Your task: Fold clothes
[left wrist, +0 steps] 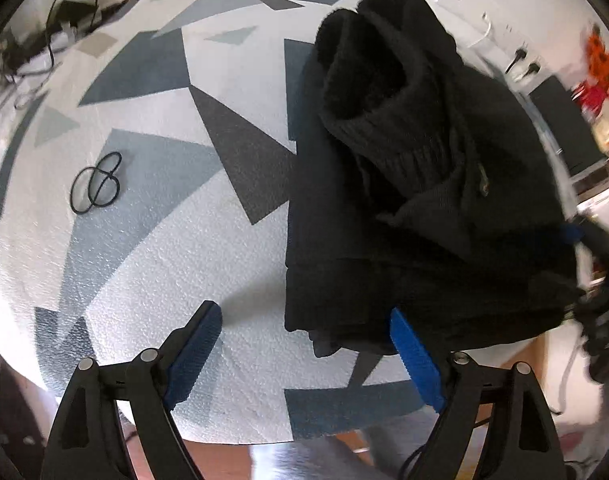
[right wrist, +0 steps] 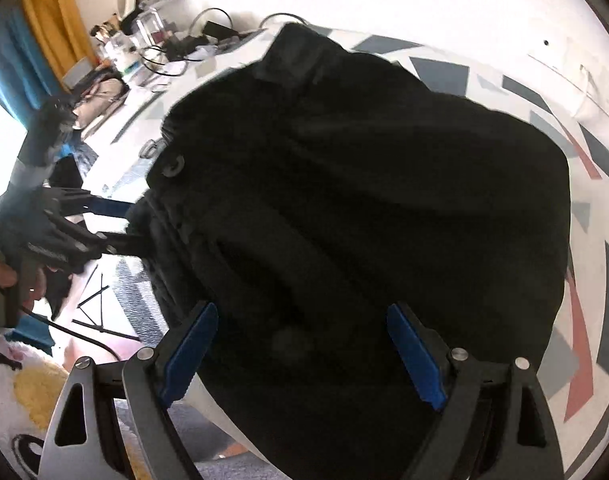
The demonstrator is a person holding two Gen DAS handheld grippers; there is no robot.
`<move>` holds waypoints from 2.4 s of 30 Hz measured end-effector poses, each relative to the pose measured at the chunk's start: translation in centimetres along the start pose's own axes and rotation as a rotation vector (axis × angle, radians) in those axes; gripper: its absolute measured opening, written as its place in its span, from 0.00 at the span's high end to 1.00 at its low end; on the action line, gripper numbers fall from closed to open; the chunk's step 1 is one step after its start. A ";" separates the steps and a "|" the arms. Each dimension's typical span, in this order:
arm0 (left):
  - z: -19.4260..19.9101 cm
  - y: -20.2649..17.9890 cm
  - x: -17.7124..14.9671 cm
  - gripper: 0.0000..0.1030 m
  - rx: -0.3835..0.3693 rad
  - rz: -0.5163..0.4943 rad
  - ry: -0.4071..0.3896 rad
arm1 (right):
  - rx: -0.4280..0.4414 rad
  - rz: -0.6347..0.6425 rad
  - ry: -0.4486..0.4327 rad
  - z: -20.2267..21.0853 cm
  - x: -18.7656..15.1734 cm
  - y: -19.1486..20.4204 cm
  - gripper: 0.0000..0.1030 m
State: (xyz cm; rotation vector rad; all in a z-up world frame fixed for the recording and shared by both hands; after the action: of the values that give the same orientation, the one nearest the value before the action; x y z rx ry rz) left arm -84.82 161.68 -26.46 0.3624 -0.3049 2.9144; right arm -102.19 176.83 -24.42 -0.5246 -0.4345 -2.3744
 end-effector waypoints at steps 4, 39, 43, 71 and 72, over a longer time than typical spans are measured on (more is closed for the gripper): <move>0.0 0.1 0.7 0.13 0.010 0.053 0.004 | 0.038 -0.005 -0.045 1.6 0.7 -1.0 0.14; 1.9 2.6 0.9 0.01 -0.724 0.693 -0.115 | -0.033 0.116 -0.005 -3.2 1.8 -1.7 0.03; 1.7 2.4 1.0 0.01 -0.727 0.701 -0.119 | -0.019 0.112 0.000 -3.1 1.8 -1.6 0.03; -0.3 -0.8 2.1 0.65 -0.508 0.606 -0.043 | 0.214 -0.032 -0.084 0.5 1.5 -3.2 0.02; -0.2 -0.9 2.1 0.65 -0.494 0.599 -0.044 | 0.212 -0.094 -0.133 1.7 1.9 -5.3 0.02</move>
State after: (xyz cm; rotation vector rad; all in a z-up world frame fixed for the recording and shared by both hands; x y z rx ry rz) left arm -86.70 162.94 -25.98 0.2875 -1.3091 3.2206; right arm -106.62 180.44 -22.94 -0.5765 -0.7767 -2.3536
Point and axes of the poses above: each gripper's, at about its wrist camera, not at the fingertips, and z roughly against the way its jaws point, y to its left, x to its top, the point moved 5 cm from there along -z, roughly the way its jaws point, and after that the axes turned 2 degrees about z, right-handed, at the moved point
